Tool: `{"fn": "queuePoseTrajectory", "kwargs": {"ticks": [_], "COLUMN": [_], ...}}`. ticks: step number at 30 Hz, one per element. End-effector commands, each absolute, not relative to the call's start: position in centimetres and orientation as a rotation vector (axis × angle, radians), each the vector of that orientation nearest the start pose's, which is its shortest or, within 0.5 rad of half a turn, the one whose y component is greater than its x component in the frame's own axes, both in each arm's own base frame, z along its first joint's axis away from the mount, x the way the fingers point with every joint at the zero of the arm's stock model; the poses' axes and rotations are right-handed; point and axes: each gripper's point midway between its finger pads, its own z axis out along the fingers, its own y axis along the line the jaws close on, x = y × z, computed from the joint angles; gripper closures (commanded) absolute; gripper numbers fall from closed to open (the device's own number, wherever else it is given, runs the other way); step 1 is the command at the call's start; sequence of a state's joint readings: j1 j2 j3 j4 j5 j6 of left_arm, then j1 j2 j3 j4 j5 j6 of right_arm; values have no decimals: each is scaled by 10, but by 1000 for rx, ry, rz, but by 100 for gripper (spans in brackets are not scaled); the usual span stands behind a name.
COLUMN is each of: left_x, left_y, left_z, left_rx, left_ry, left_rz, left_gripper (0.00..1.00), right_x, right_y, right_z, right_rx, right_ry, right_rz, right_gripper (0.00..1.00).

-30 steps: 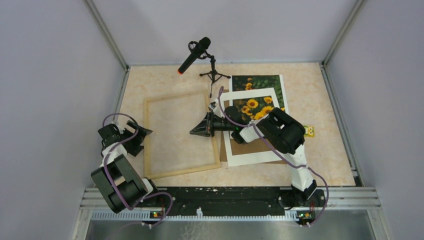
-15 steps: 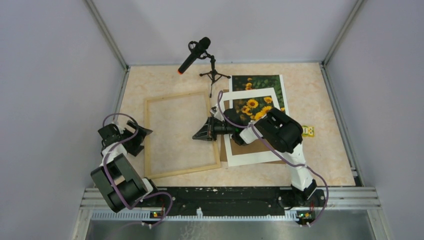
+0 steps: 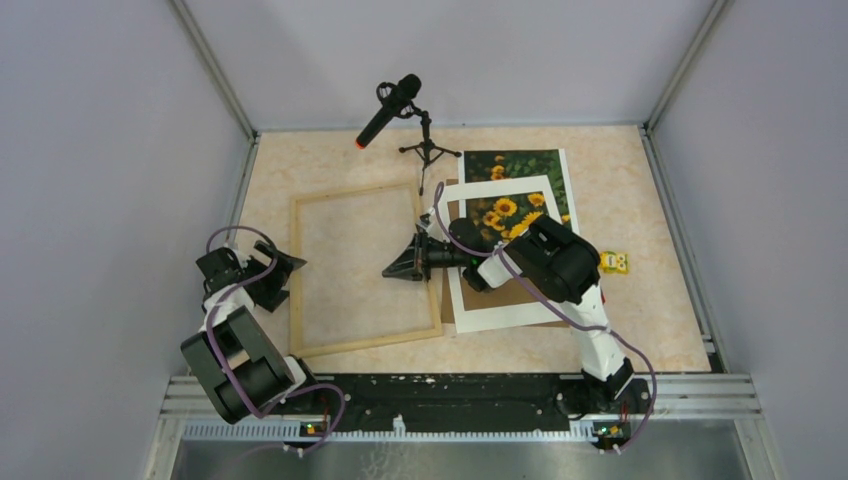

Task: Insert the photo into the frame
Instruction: Place the photo frame item in the photo frame.

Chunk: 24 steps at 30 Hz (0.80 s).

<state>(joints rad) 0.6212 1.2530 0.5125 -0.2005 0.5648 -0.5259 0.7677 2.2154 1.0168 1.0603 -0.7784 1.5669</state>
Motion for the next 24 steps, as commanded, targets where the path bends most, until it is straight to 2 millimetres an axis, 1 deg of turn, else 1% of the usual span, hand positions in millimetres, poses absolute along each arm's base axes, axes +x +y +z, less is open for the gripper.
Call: {"fn": "queuePoseTrajectory", "kwargs": {"ticks": [1,9,16,19,24], "left_x": [282,282,281,280,280], "left_y": [59,58,55,54,54], "left_z": [64,64,62,61,60], "left_rx": [-1069,-1068,-1069,-1070,-1072], "left_ry": [2118,2116,2113,2113,2114], "left_rz": [-694,-696,-713,-717,-715], "left_gripper": [2,2,2,2,2], "right_x": [254,256,263,265,264], "right_y": [454,456,460,462,464], "right_z": [137,154,160,166,173], "right_rx": [40,48,92,93,90], "right_ry": [2214,2160,2142,2127,2114], "right_rz": [2249,2323,2342,2352,2367], "right_gripper": [100,100,100,100,100]}}
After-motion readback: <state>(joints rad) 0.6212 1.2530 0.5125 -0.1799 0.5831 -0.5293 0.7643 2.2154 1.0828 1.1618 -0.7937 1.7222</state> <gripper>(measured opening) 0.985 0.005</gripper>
